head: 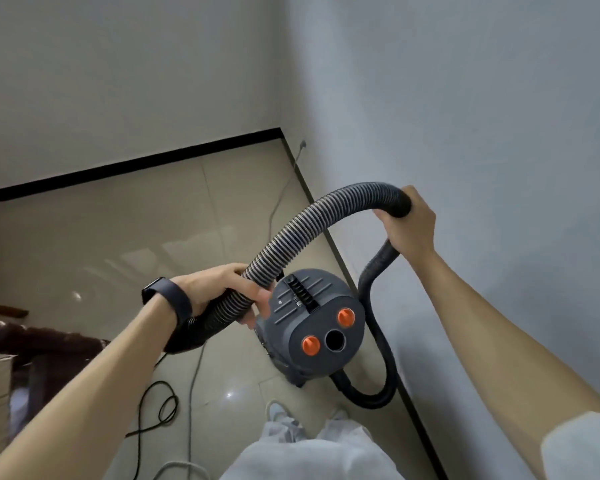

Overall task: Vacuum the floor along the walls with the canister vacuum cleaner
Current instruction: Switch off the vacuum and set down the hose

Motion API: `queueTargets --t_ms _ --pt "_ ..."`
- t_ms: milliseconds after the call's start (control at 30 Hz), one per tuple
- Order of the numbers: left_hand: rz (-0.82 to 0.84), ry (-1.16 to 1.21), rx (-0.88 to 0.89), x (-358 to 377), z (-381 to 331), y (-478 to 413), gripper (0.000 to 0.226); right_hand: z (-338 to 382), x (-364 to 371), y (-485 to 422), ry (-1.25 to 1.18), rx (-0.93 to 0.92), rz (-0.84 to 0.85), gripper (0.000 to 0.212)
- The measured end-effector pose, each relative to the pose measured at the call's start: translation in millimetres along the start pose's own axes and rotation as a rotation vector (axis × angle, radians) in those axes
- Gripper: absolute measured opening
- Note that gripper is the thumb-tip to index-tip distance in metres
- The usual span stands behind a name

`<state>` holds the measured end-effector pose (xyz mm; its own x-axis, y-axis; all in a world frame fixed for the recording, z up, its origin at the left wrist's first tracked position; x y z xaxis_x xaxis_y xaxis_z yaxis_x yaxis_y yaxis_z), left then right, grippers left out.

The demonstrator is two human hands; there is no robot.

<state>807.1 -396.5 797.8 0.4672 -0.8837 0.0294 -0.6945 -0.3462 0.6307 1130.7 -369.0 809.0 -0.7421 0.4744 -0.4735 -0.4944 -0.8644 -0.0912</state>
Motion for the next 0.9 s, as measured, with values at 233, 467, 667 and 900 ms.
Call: queueTargets --t_ms 233,467,667,900 --pt "-0.483 -0.143 0.137 -19 0 -1 0.028 18 27 -15 0.078 -0.093 0.031 0.028" --pt "-0.649 -0.114 0.004 -10 74 17 0.043 32 98 8 0.204 -0.201 0.231 0.039" --pt "-1.234 -0.280 -0.068 11 100 30 0.030 0 150 1 0.334 -0.082 0.428 0.058" --pt "-1.519 0.119 -0.450 51 163 22 0.026 -49 206 6 0.276 0.053 0.700 0.080"
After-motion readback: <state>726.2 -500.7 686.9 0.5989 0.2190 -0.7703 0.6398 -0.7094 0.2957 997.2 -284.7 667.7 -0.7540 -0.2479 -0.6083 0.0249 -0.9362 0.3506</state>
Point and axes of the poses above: each hand's wrist, its own y-axis away from the middle knuckle, its own x-axis out of the palm, z = x × y, the point moved 6 cm from there along -y, towards the middle knuckle, and after that the axes turned 11 degrees about -y, right-handed, at the moved point
